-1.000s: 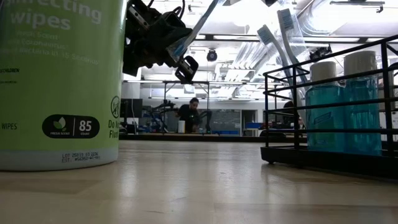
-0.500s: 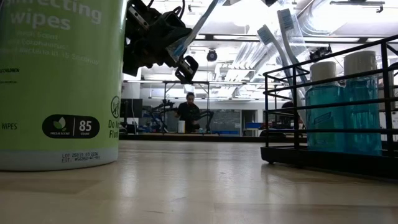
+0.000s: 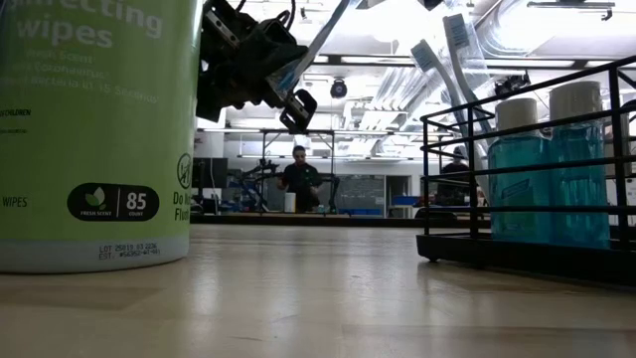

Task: Pick & Place toothbrushing station
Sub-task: Put the blue toothbrush into the black mesh organizer

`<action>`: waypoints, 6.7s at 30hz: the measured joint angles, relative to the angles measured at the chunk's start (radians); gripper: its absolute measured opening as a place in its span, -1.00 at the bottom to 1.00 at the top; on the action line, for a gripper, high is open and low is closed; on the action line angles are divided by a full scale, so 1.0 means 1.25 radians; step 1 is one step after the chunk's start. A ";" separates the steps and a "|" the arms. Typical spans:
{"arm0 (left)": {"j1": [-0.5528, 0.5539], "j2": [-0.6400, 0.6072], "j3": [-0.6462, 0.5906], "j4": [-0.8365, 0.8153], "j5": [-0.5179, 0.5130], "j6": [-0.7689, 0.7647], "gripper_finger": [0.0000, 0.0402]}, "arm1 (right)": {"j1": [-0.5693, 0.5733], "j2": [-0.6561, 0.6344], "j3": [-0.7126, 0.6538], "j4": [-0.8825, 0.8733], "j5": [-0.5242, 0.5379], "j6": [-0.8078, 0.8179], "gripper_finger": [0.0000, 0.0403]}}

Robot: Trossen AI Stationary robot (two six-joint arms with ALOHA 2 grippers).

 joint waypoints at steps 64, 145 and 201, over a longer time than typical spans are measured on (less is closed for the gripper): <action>0.075 0.000 0.000 0.042 0.006 0.012 -0.36 | 0.036 -0.016 0.272 -0.434 0.194 -0.021 -0.99; 0.050 0.000 0.000 0.042 0.004 0.011 -0.36 | 0.432 0.217 0.500 -0.837 0.350 0.513 -0.99; 0.036 0.000 0.000 0.042 -0.009 0.045 -0.36 | 0.398 0.297 0.499 -0.915 0.489 0.970 -0.99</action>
